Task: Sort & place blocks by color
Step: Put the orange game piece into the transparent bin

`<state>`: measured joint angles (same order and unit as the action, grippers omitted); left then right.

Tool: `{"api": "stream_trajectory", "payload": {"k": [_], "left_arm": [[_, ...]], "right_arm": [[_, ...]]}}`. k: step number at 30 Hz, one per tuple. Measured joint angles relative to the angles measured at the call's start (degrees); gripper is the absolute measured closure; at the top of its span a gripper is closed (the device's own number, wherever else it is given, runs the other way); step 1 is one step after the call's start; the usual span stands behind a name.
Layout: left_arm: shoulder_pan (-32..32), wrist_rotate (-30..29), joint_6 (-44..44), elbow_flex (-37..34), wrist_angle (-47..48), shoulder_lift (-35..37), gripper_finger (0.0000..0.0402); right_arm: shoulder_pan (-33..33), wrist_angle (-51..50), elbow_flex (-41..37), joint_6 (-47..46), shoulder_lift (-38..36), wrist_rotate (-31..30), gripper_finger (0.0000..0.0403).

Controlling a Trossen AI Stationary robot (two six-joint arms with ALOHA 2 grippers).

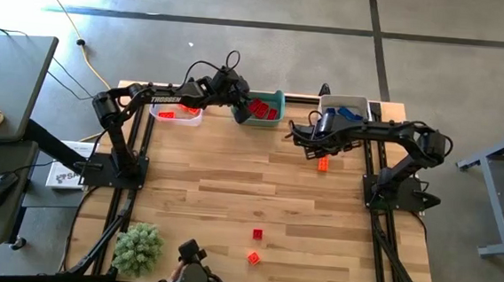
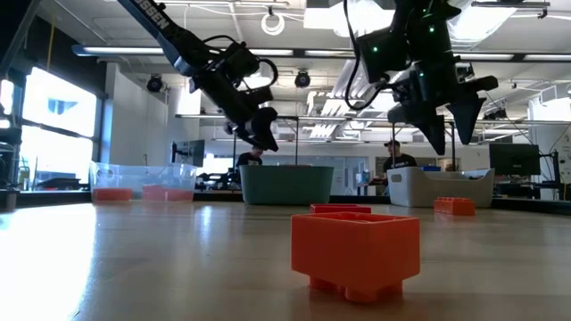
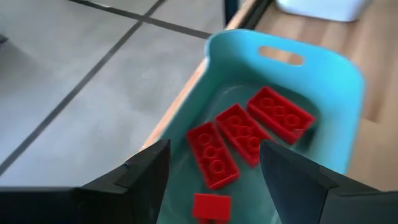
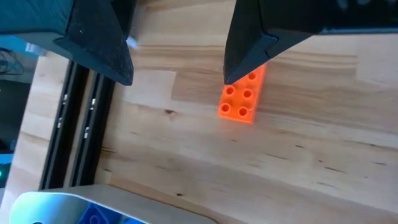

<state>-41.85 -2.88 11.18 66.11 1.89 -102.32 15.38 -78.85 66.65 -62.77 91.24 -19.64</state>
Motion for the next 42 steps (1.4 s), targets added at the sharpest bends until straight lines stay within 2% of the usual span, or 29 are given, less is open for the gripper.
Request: {"api": "stream_trajectory", "payload": {"k": [6,12,16,25,33,42], "left_arm": [[-0.02,-1.74,-0.07,0.00,0.00,0.00,0.0167],[0.00,-1.78,-0.04,0.00,0.38,0.46,0.0167],[0.00,-1.88,0.42,0.00,0.42,0.48,0.0167],[0.02,-1.88,0.39,0.00,0.44,0.48,0.0167],[0.04,-1.99,0.39,0.00,0.43,0.46,0.0167],[0.04,-2.15,-0.04,0.00,0.42,0.46,0.0167]], "right_arm": [[1.32,0.75,-1.66,2.42,-0.34,-1.24,0.0163],[2.76,7.79,-11.45,1.32,-4.12,4.97,0.0164],[2.60,14.77,-14.75,0.04,-6.51,7.76,0.0170],[2.54,26.71,-15.87,-1.66,-7.24,8.28,0.0176],[2.54,26.66,-16.28,-1.82,-7.23,8.27,0.0176],[2.54,34.86,-24.49,-5.80,-7.23,12.70,0.0176]]}}
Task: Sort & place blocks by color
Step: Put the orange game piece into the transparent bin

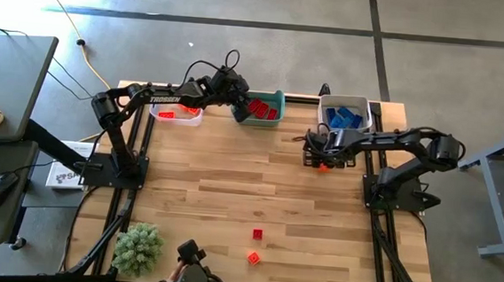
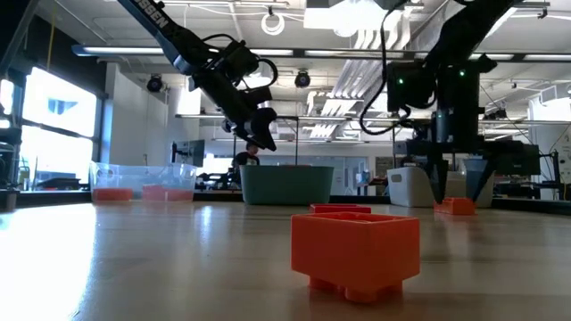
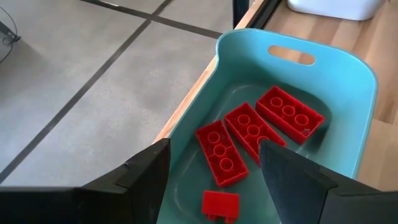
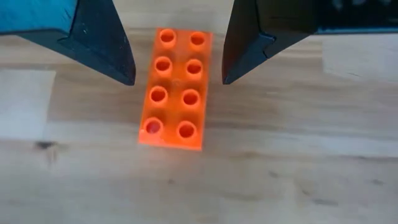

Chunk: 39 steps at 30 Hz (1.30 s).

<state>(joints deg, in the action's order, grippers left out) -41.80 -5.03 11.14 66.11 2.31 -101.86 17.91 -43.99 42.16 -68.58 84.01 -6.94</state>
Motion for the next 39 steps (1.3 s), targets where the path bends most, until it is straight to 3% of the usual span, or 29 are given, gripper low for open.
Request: {"api": "stream_trajectory", "payload": {"k": [8,15,25,32,39], "left_arm": [[0.22,-0.17,-0.01,0.00,0.00,0.00,0.0167],[1.97,-0.36,0.00,-0.02,0.50,2.47,0.0167],[5.22,0.82,0.01,0.00,6.26,9.94,0.0167],[7.81,5.71,4.36,0.00,12.19,14.70,0.0167],[11.41,18.76,10.94,0.00,15.65,16.82,0.0167]], "right_arm": [[0.00,3.94,-3.71,-0.08,-0.02,3.52,0.0184],[0.11,4.20,-3.87,1.58,-0.22,5.03,0.0290],[-1.83,8.37,1.19,9.77,-1.16,12.22,0.0290],[-6.25,15.31,7.97,15.39,-1.62,18.30,0.0290],[-9.42,19.17,14.50,21.31,-1.62,21.02,0.0290]]}}
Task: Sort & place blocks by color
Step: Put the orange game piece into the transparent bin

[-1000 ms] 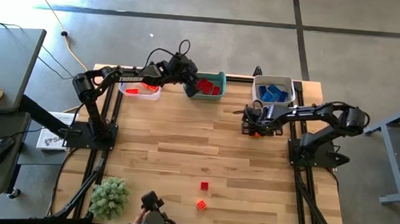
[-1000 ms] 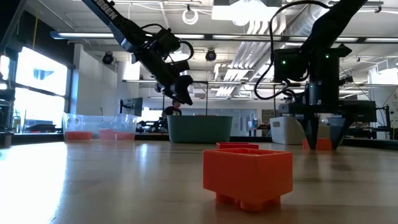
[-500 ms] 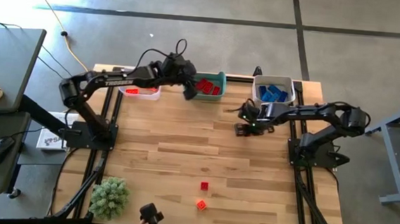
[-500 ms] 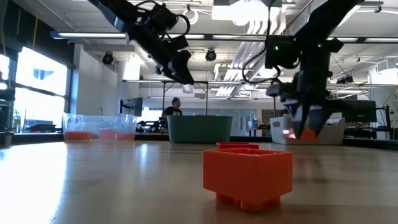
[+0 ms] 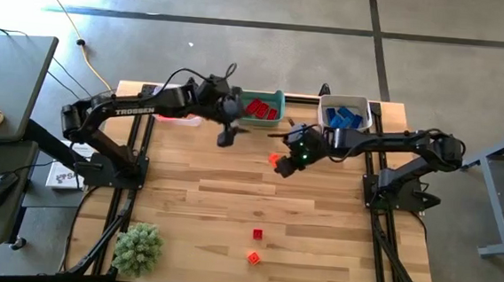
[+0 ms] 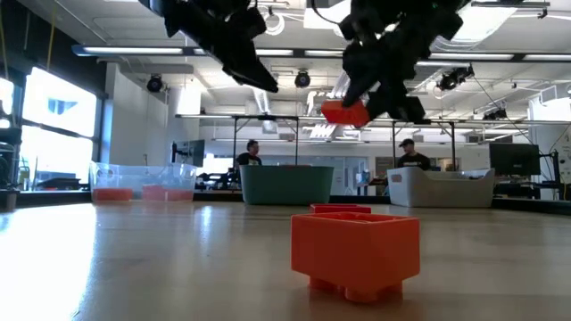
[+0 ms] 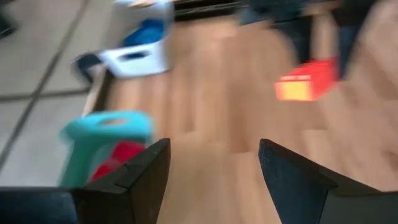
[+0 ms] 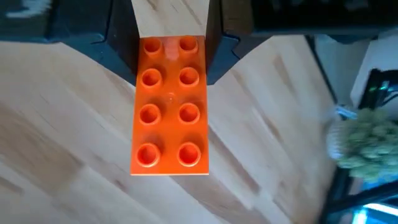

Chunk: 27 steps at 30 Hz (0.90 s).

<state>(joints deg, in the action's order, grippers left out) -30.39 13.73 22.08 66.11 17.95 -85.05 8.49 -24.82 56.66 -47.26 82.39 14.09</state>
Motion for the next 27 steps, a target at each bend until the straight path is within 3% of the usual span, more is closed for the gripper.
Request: {"api": "stream_trajectory", "payload": {"k": [5,16,23,27], "left_arm": [[4.22,2.61,3.32,0.00,-0.04,0.03,0.0167],[14.47,1.19,6.01,0.00,-2.94,0.03,0.0167],[19.82,0.66,6.51,0.00,-6.77,0.03,0.0167],[21.93,-2.86,3.43,0.00,-9.47,0.03,0.0167]], "right_arm": [[-0.39,0.00,3.59,4.88,0.00,2.78,0.0290],[0.92,-0.15,6.27,13.27,0.00,20.64,0.0290],[1.27,-0.13,6.27,13.29,0.00,24.65,0.0290],[1.08,1.82,6.27,13.24,0.04,26.53,0.0290]]}}
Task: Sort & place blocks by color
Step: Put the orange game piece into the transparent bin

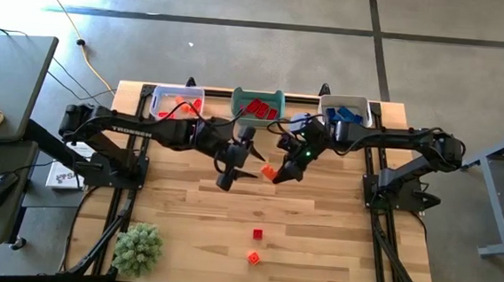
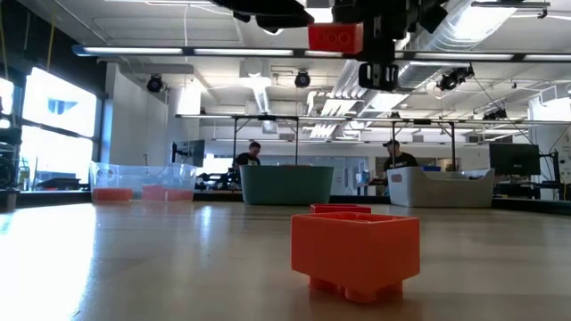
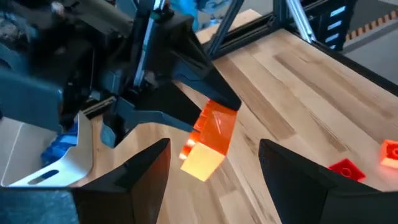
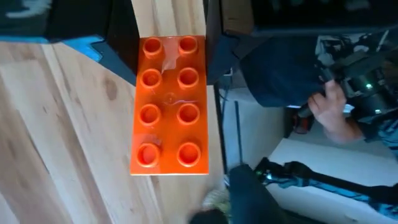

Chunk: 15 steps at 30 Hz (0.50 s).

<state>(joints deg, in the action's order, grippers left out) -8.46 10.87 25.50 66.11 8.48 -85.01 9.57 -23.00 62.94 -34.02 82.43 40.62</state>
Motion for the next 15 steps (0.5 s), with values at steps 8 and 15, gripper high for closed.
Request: {"api": "stream_trajectory", "payload": {"k": [8,15], "left_arm": [[2.24,-4.35,-1.36,0.00,0.05,-0.01,0.0167],[2.22,-4.74,-2.88,0.00,-2.67,-0.02,0.0167]], "right_arm": [[-0.30,7.75,0.00,-2.08,0.02,1.77,0.0290],[-0.30,10.72,0.00,-4.15,0.04,1.19,0.0290]]}}
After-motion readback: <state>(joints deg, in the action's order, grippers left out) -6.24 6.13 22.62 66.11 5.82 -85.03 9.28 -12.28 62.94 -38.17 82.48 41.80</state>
